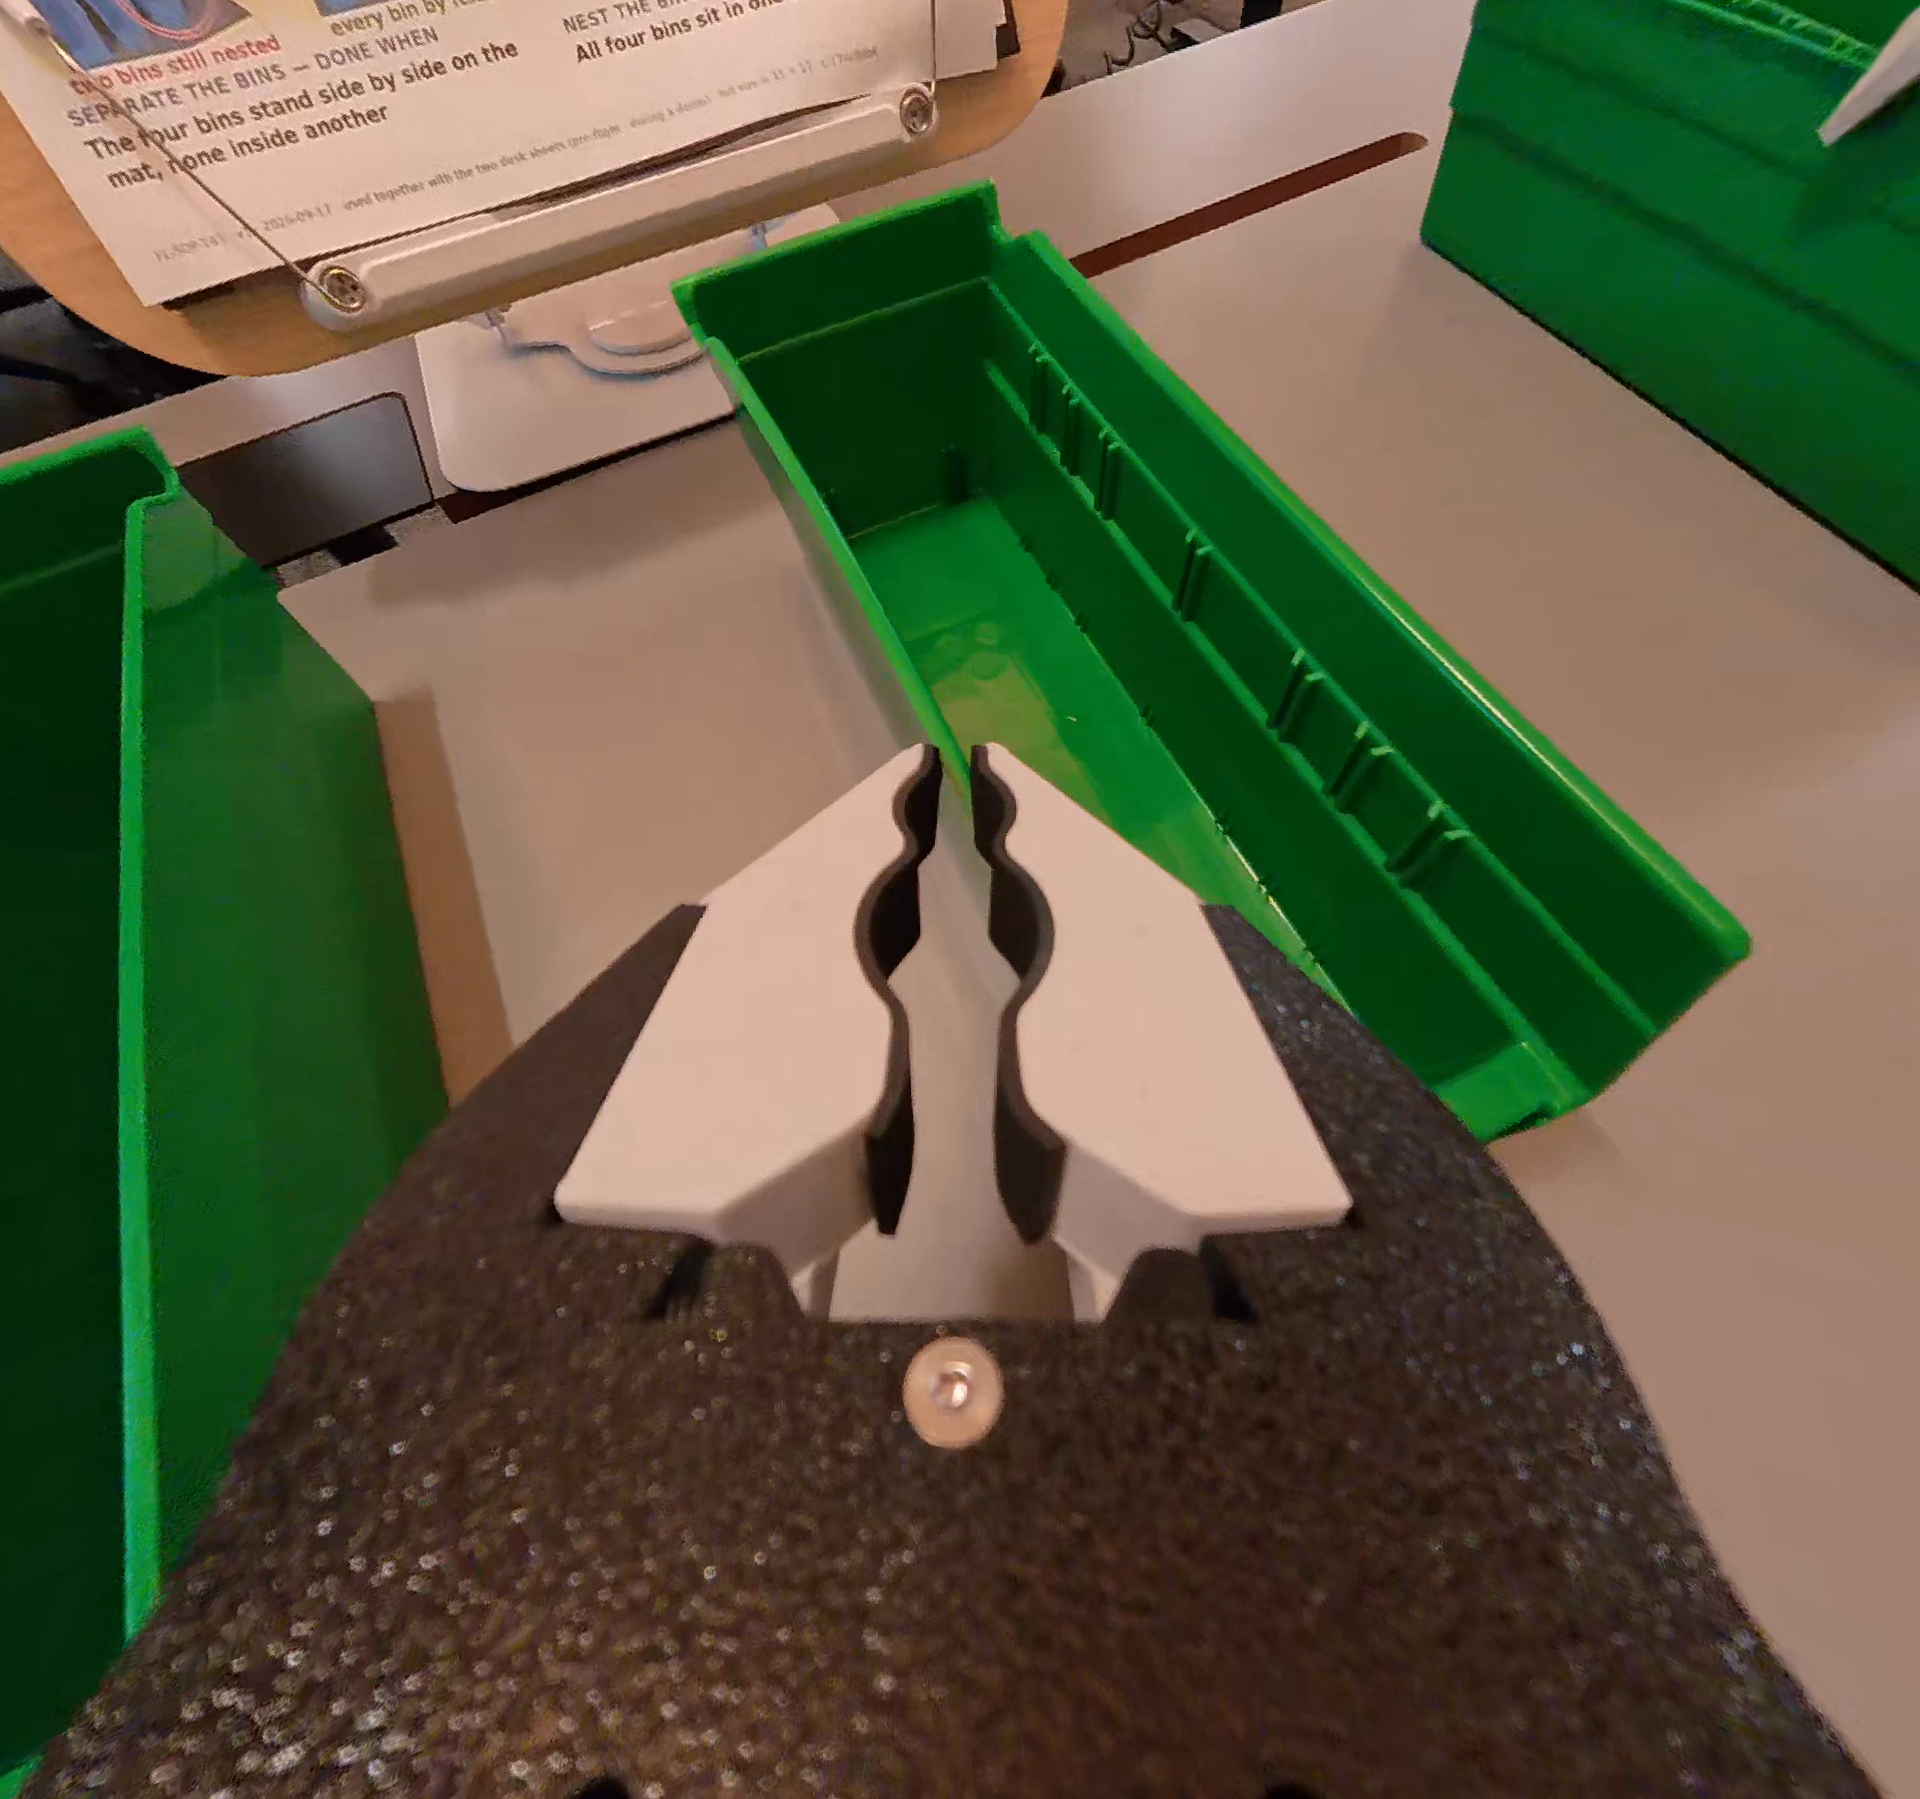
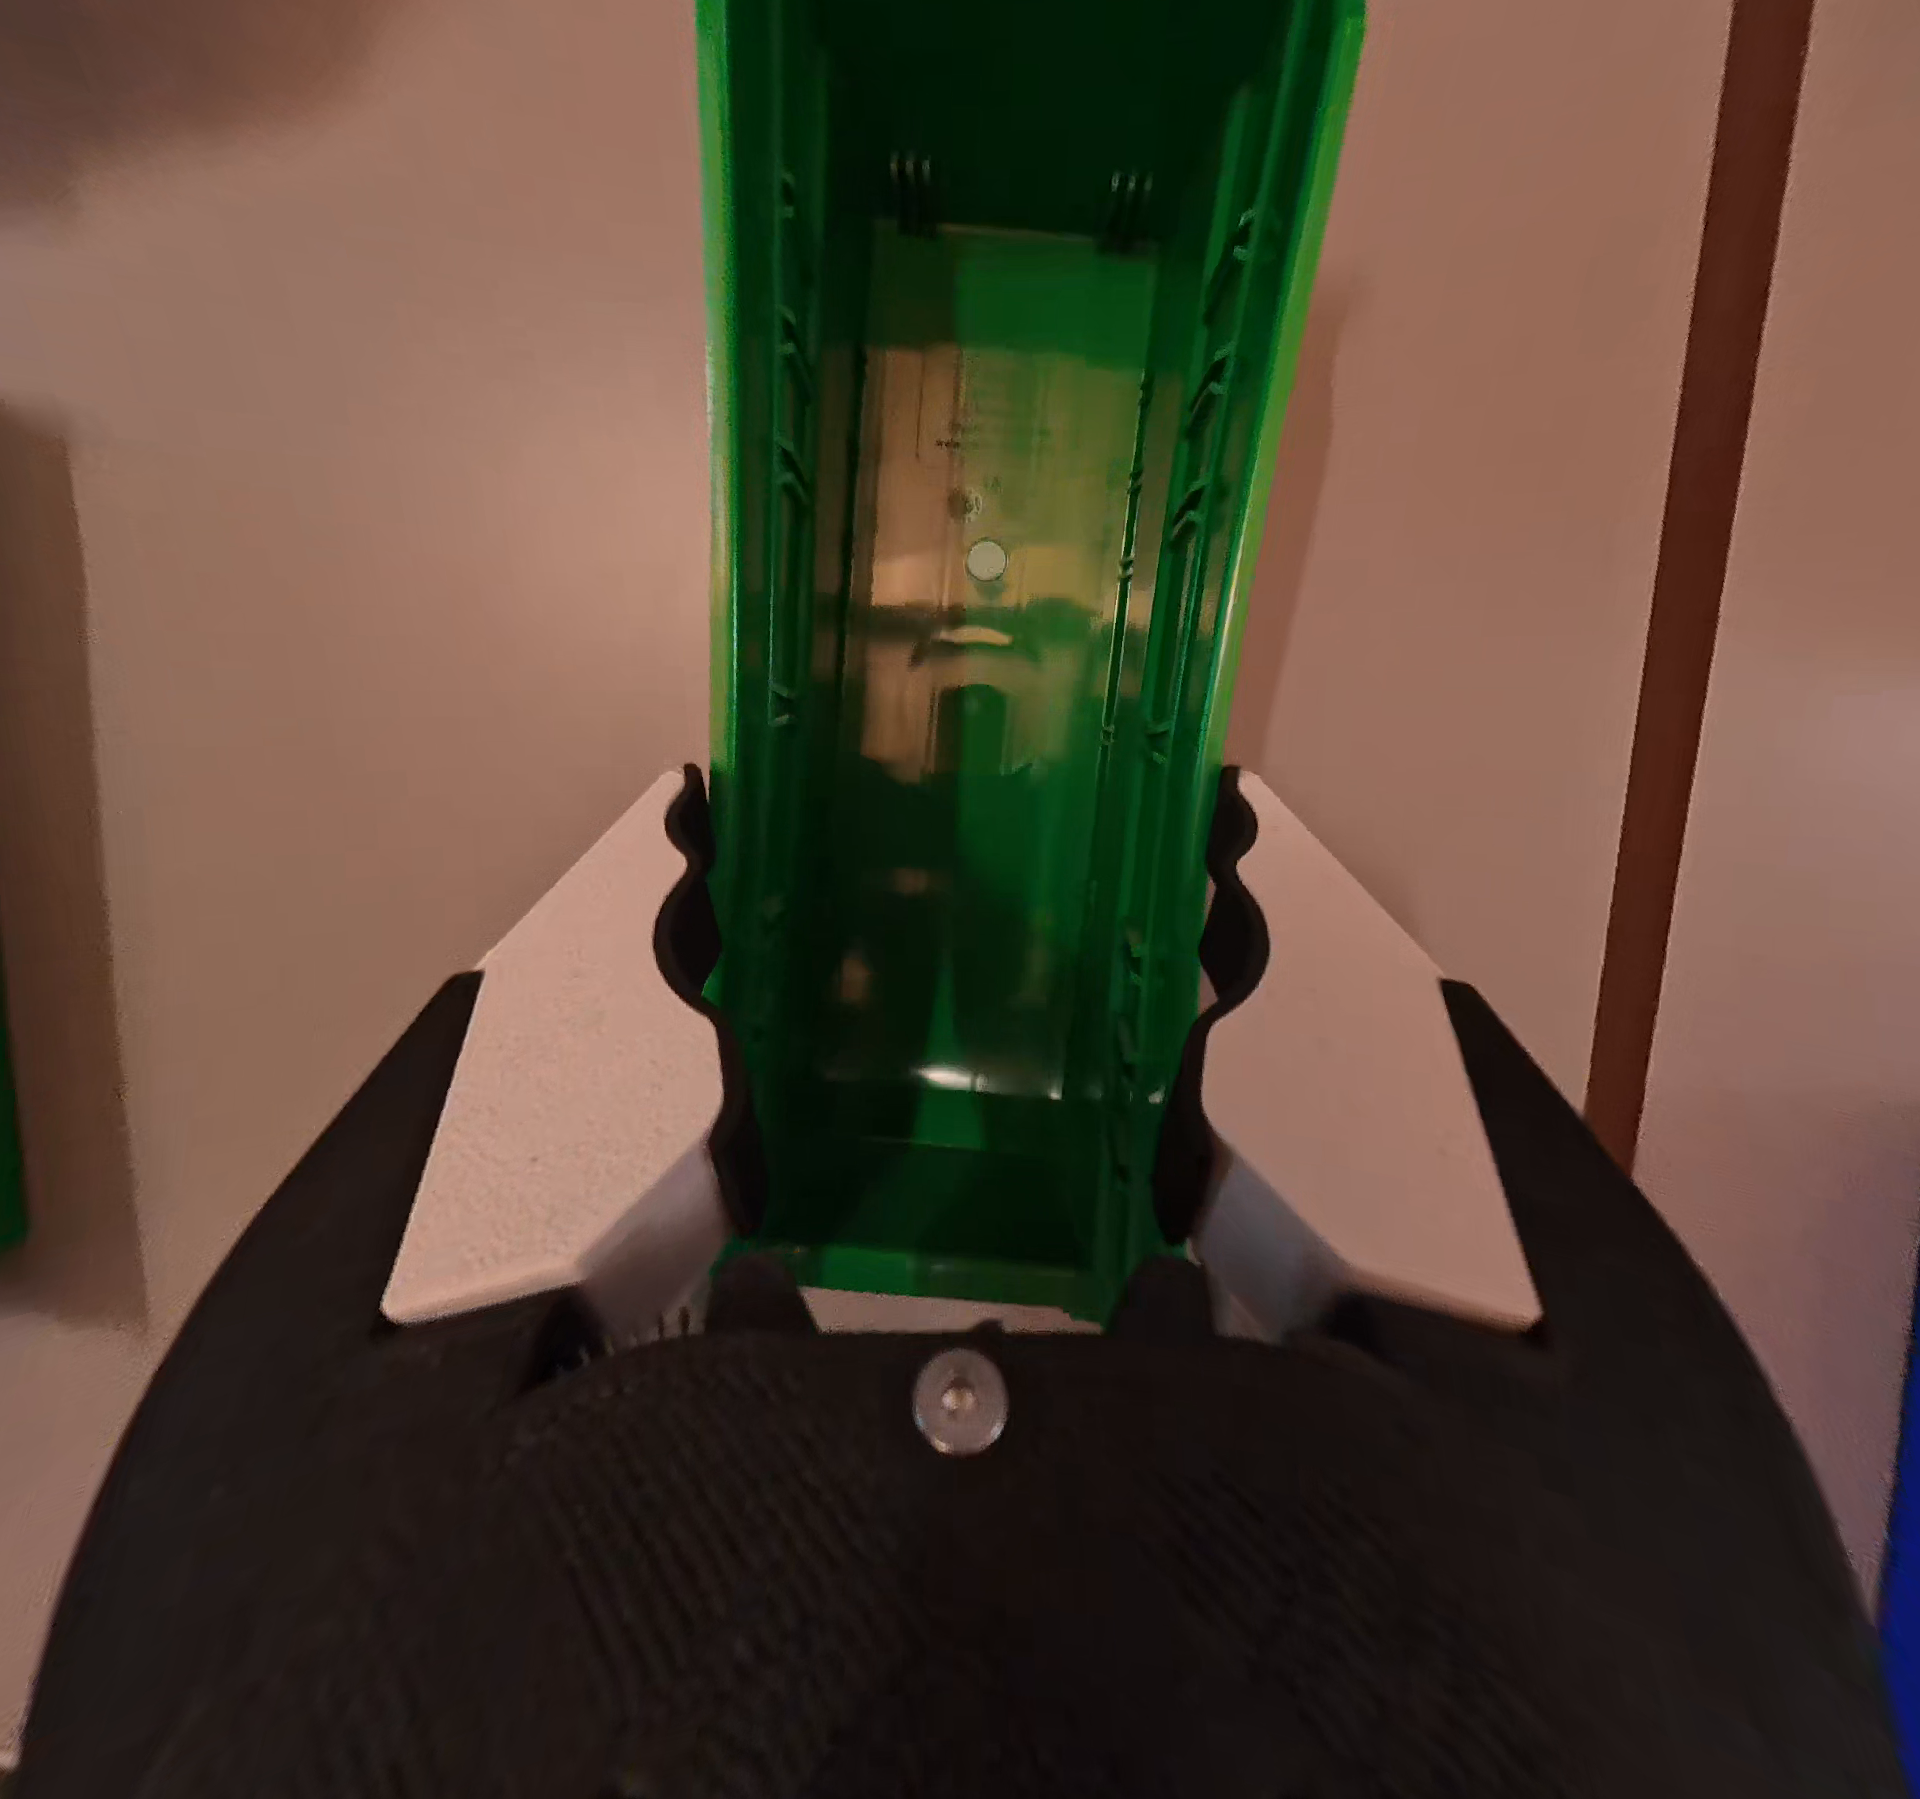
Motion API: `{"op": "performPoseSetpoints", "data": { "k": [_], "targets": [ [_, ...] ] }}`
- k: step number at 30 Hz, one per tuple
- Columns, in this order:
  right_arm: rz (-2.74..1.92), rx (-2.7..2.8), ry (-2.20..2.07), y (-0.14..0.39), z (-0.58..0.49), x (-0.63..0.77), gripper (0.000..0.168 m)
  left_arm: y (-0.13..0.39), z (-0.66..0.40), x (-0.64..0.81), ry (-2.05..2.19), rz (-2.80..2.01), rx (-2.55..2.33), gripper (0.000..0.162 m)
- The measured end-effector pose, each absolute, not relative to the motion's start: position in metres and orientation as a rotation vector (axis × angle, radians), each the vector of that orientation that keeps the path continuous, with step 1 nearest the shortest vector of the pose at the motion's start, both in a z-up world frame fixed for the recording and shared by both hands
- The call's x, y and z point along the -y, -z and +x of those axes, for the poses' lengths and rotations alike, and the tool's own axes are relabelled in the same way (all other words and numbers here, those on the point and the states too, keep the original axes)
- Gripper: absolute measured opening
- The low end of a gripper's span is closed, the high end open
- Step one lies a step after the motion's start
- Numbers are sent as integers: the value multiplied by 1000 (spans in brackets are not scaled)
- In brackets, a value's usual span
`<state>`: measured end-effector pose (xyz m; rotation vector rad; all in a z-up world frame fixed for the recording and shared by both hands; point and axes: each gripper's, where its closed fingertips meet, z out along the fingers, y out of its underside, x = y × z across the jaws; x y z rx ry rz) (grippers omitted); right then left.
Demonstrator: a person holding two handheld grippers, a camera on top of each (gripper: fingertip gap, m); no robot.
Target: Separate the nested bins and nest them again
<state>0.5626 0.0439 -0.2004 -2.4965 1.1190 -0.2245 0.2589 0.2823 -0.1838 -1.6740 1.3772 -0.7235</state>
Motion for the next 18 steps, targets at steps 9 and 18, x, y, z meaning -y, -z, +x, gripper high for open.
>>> {"op": "performPoseSetpoints", "data": {
  "k": [9, 18],
  "targets": [
    [-2552, -1100, 203, 203, 556, -40, 112, 183, 265, -283, 726, -1703, -1346, 5],
    [-2314, -902, 446, 133, 554, -39, 124, 145, 244, -287, 768, -1607, -1218, 70]
  ]
}}
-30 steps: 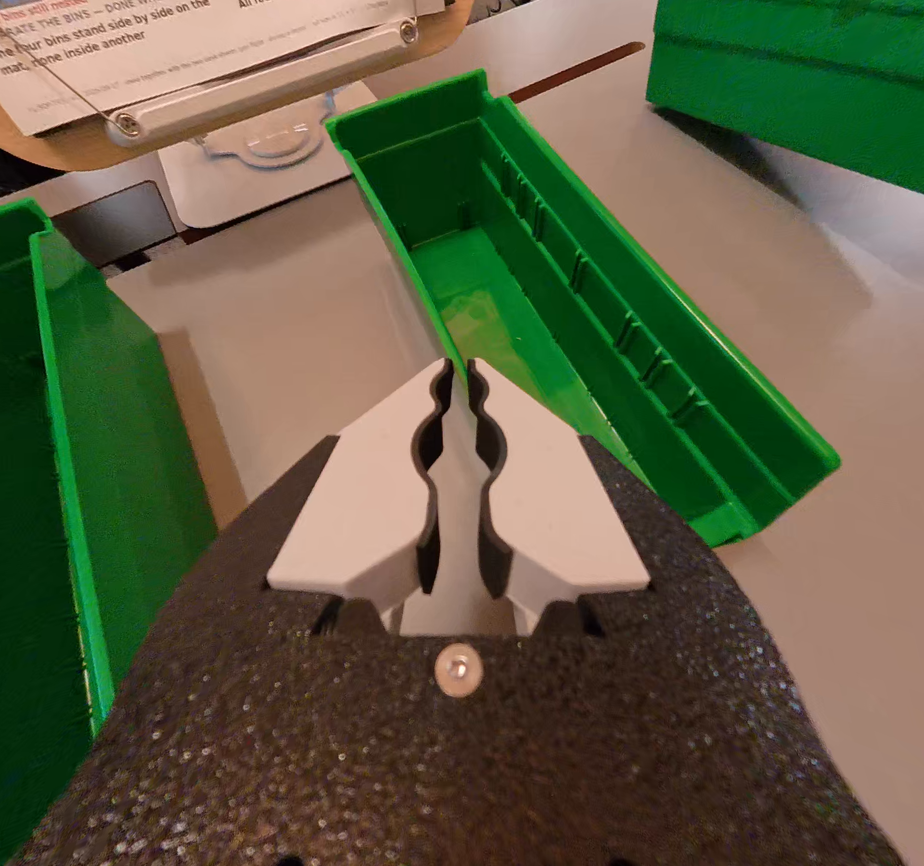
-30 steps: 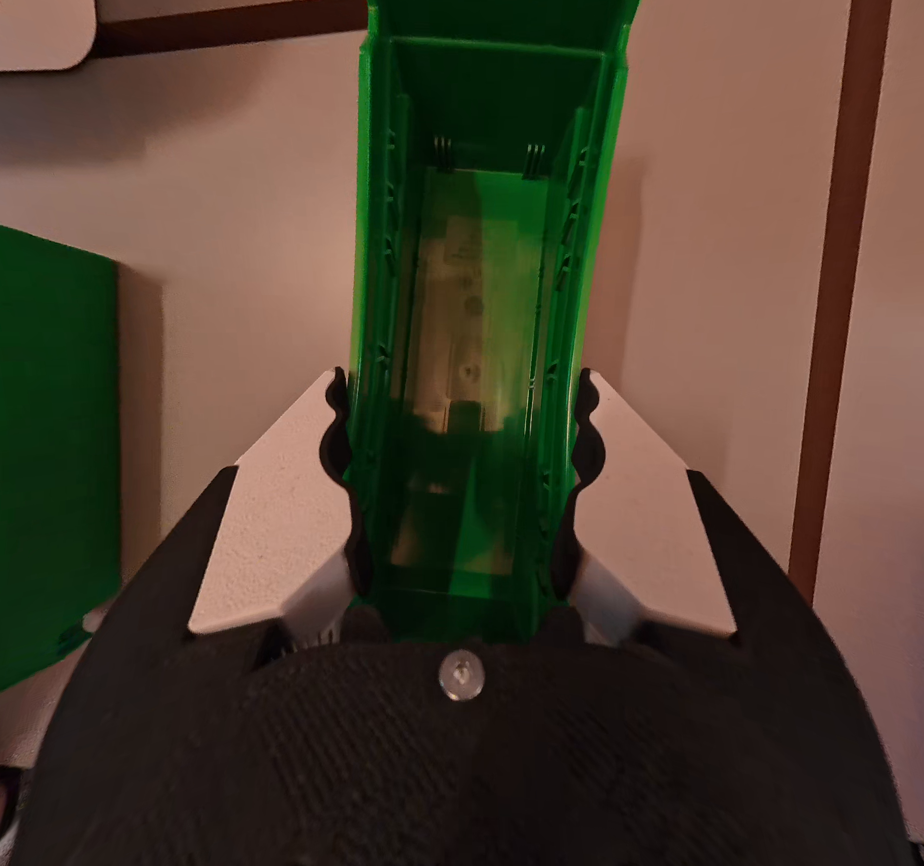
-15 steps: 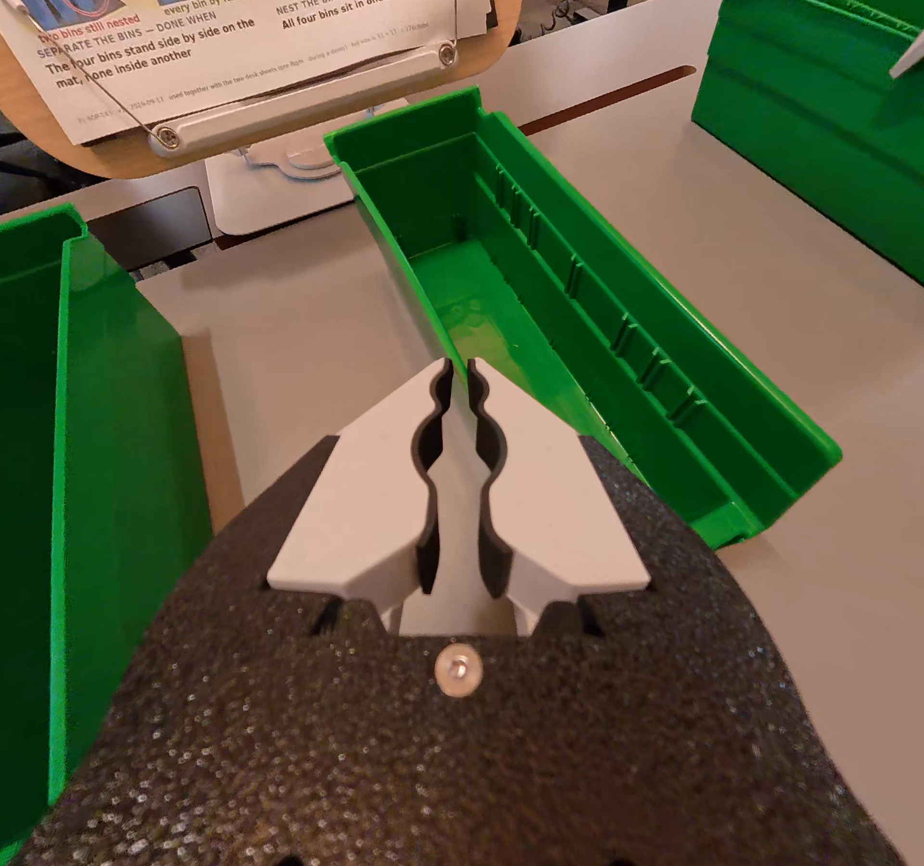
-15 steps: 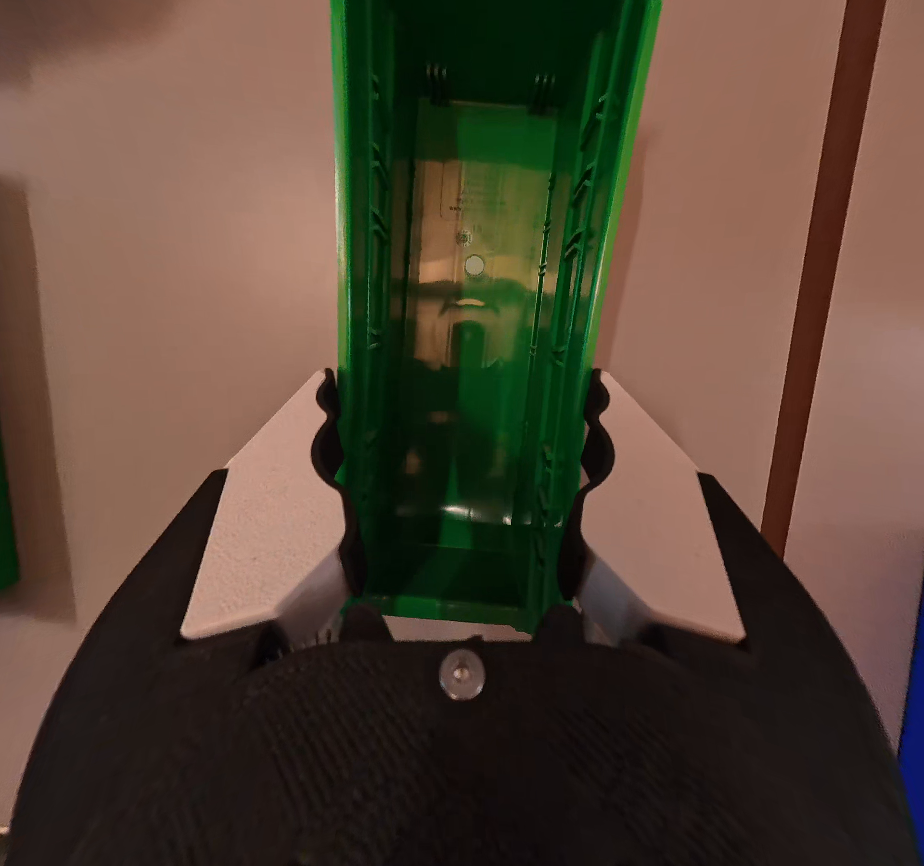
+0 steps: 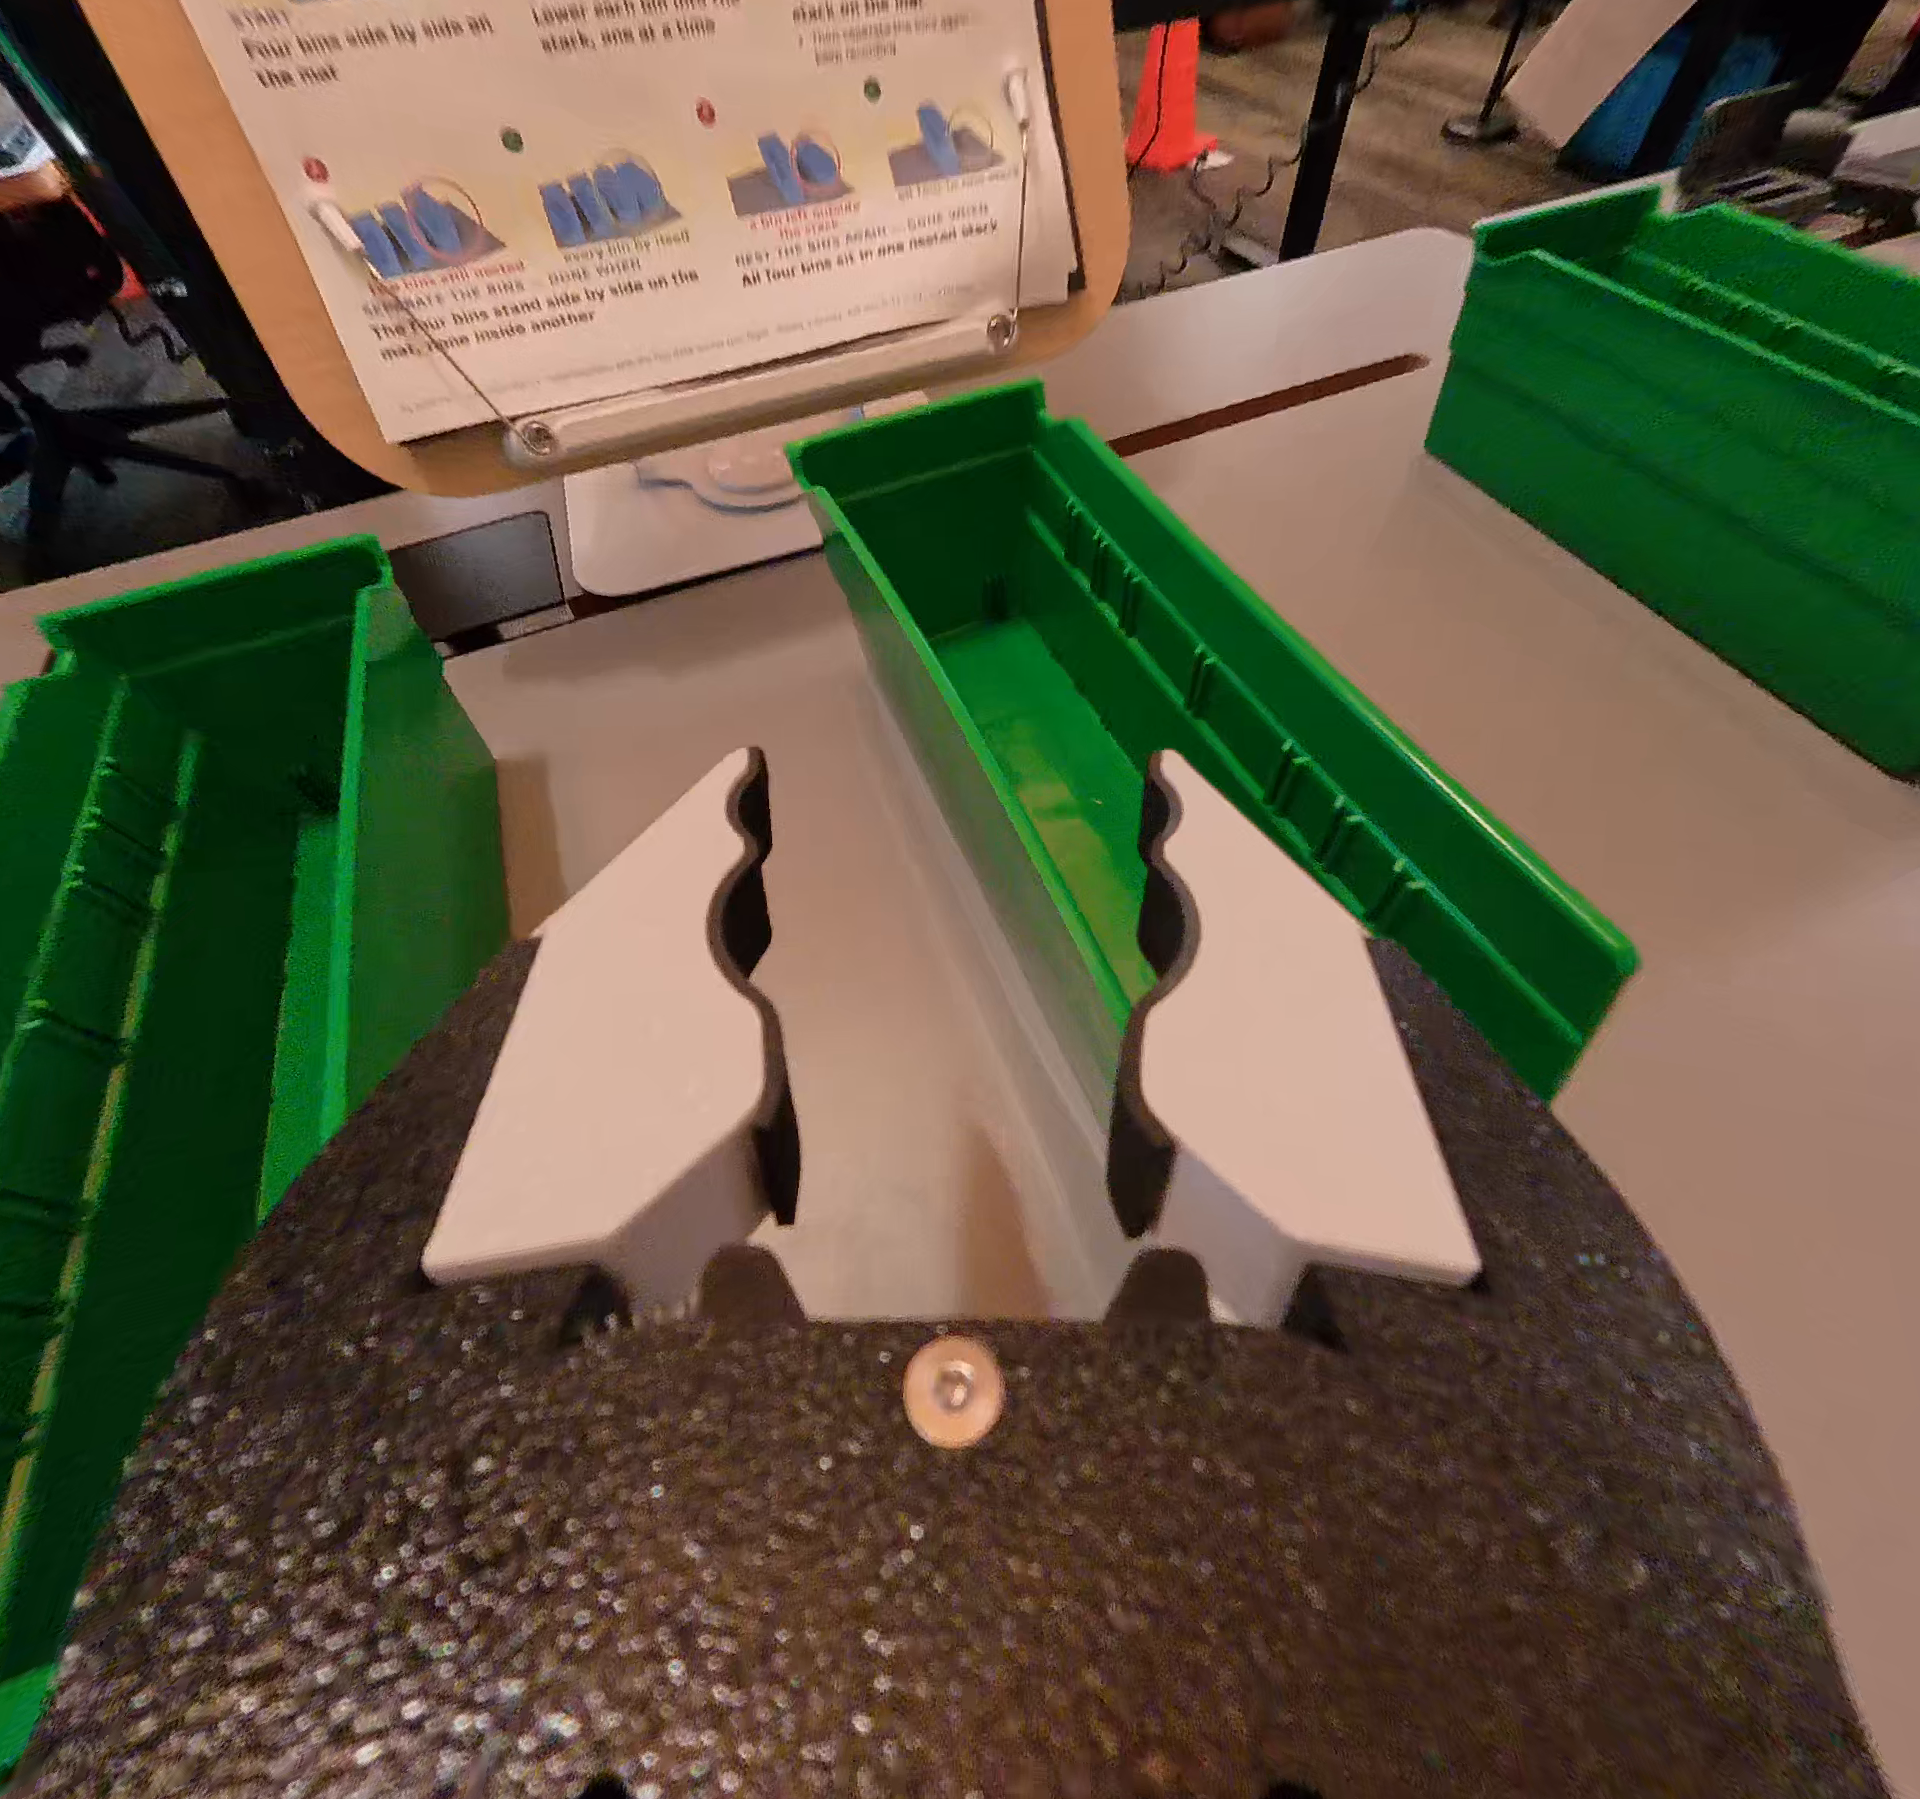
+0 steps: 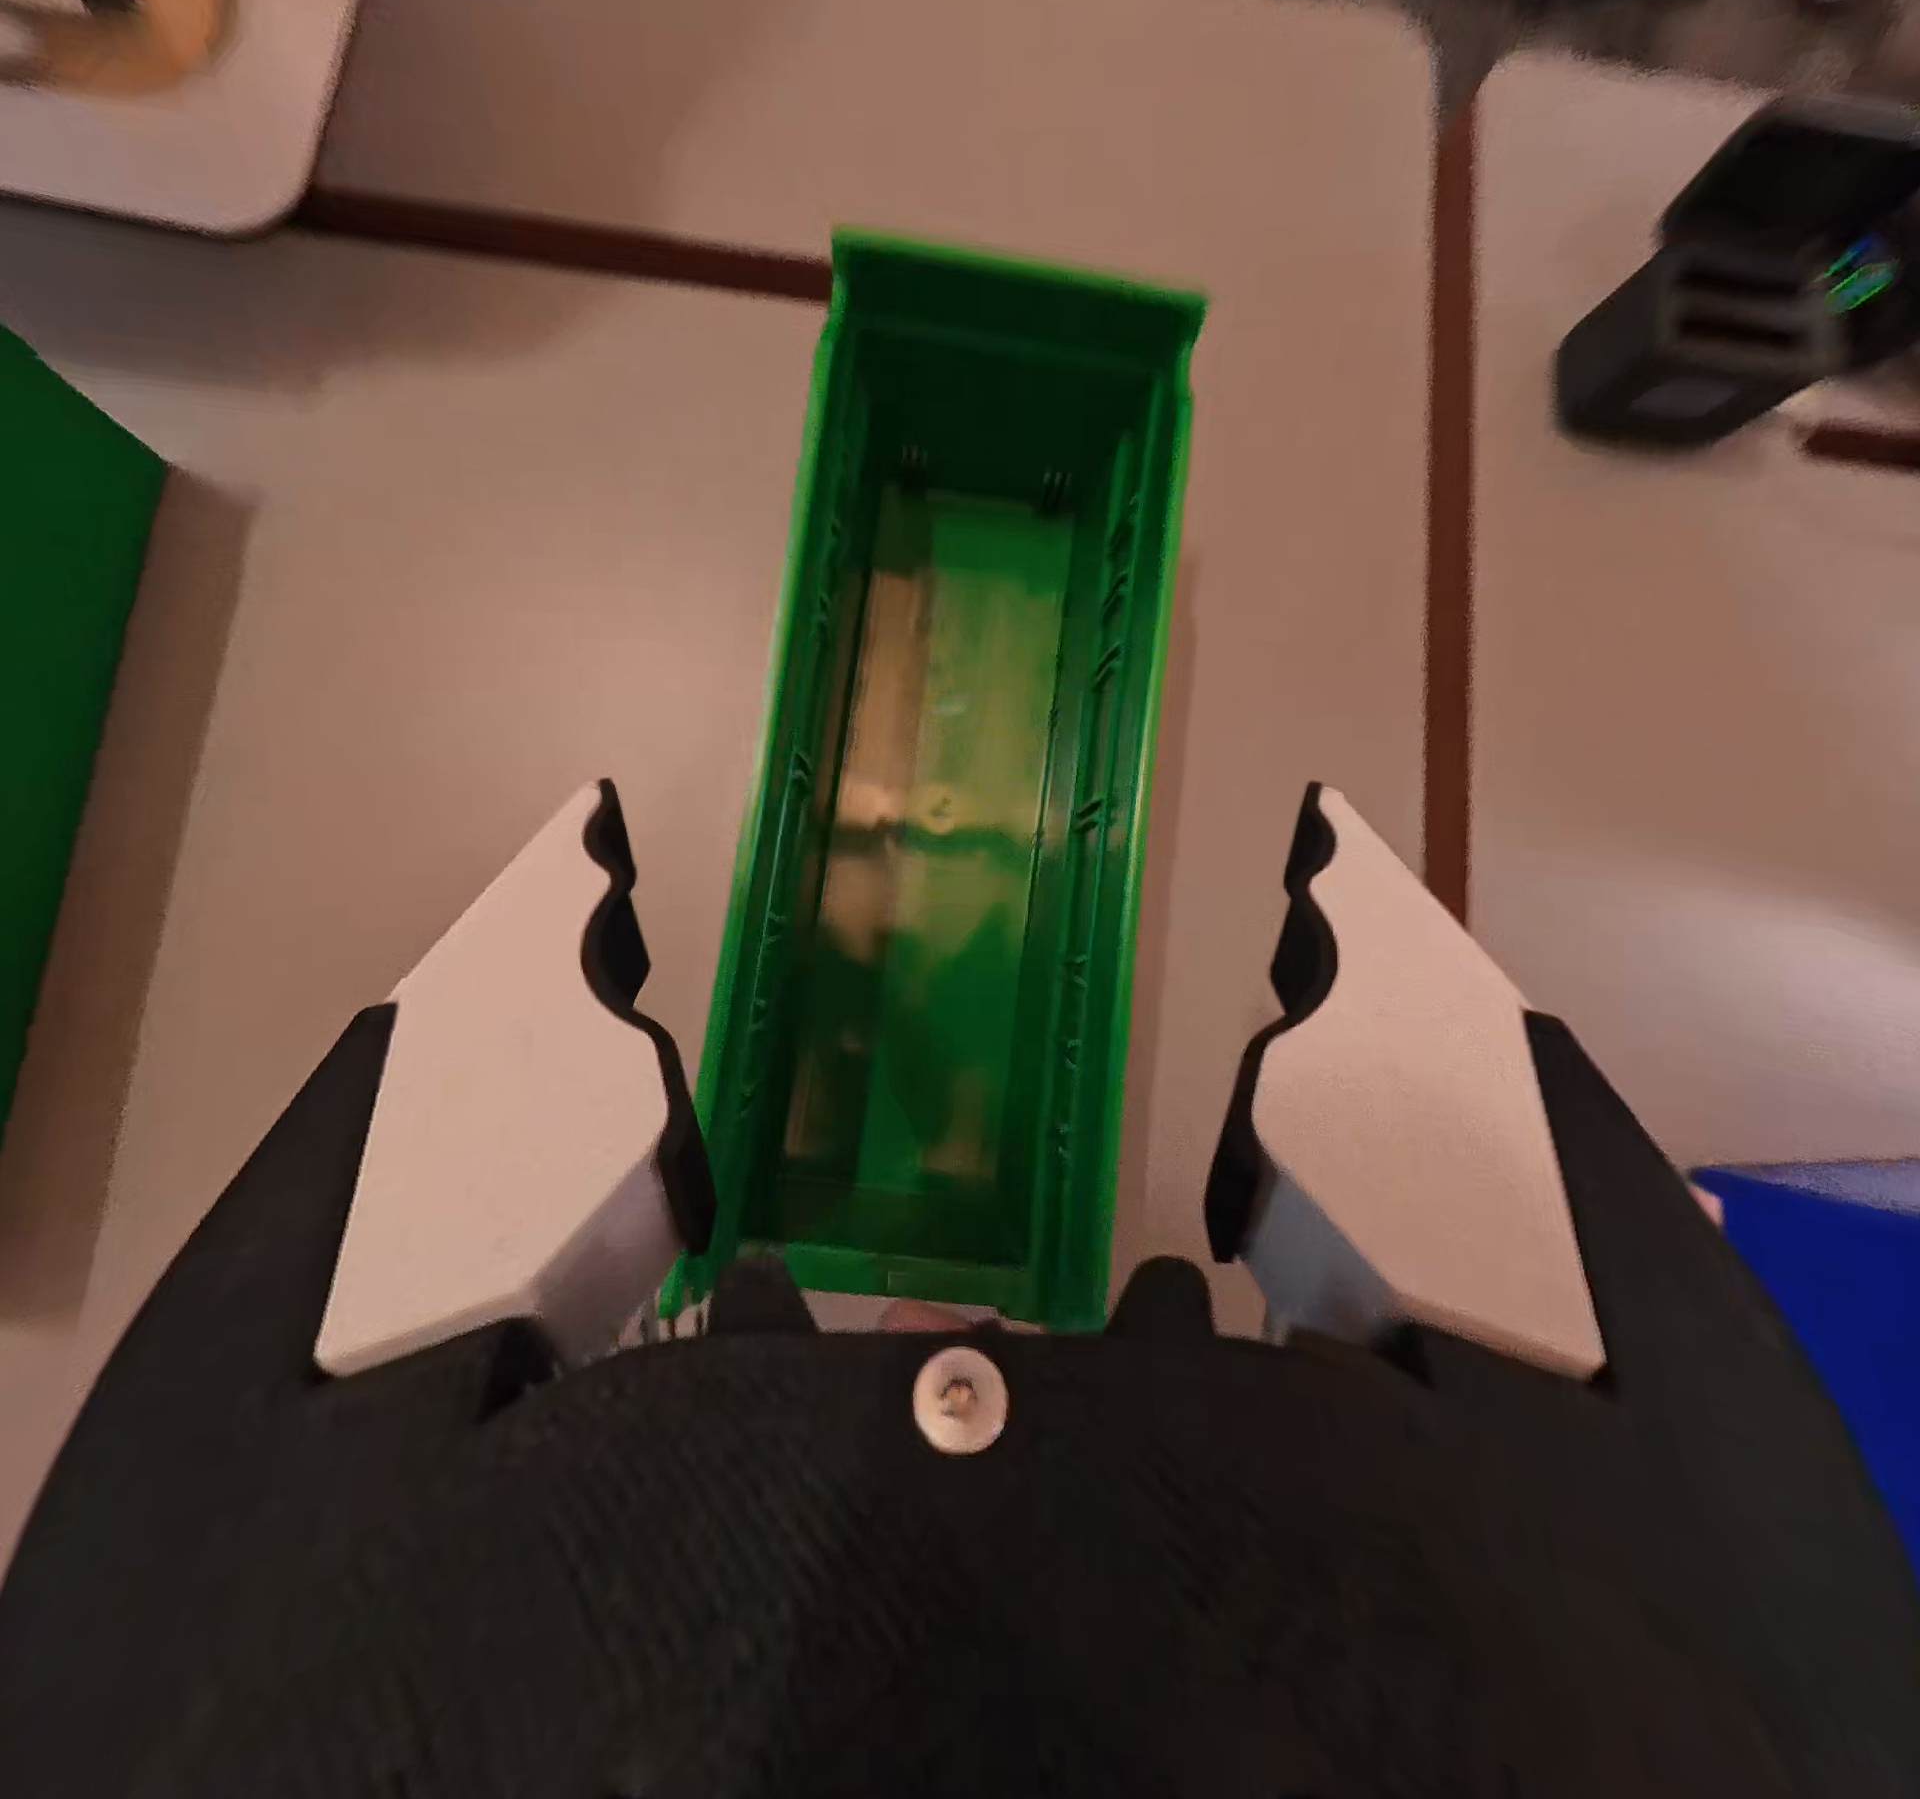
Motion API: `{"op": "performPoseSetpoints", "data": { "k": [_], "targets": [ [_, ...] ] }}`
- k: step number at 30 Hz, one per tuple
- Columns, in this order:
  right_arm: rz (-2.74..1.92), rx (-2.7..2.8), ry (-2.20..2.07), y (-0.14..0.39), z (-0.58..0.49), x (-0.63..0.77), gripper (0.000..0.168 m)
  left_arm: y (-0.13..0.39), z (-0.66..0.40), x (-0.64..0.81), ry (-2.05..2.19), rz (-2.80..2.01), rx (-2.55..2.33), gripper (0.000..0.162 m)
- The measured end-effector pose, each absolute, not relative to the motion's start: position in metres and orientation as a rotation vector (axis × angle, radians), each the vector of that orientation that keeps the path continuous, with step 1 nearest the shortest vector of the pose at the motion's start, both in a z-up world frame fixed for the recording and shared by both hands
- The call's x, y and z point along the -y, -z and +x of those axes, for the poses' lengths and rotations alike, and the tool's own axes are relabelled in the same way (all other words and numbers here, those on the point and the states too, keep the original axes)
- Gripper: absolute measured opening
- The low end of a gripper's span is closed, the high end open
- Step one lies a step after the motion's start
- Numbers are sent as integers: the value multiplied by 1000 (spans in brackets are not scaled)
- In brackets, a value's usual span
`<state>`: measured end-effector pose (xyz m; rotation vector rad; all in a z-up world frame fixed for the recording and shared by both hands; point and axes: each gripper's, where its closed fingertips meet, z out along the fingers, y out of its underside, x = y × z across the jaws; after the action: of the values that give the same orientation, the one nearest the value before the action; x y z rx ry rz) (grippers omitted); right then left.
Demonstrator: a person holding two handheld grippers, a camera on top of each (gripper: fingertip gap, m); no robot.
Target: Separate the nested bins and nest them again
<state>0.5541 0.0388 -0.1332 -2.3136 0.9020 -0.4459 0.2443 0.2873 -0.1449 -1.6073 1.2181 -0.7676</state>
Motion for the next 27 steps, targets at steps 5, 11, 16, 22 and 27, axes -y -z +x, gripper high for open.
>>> {"op": "performPoseSetpoints", "data": {
  "k": [5, 11, 16, 22, 27],
  "targets": [
    [-1946, -663, 644, 79, 501, -45, 127, 137, 209, -290, 781, -1596, -1187, 75],
    [-1615, -430, 730, 100, 418, -61, 115, 138, 164, -323, 702, -1675, -1114, 83],
    [-1679, -296, 569, 145, 376, -94, 139, 132, 143, -359, 648, -1760, -1061, 97],
    [-1705, -277, 580, 143, 378, -88, 137, 129, 145, -412, 506, -1892, -1064, 115],
    [-1709, -284, 549, 142, 380, -83, 132, 149, 174, -449, 446, -2116, -1200, 115]
  ]
}}
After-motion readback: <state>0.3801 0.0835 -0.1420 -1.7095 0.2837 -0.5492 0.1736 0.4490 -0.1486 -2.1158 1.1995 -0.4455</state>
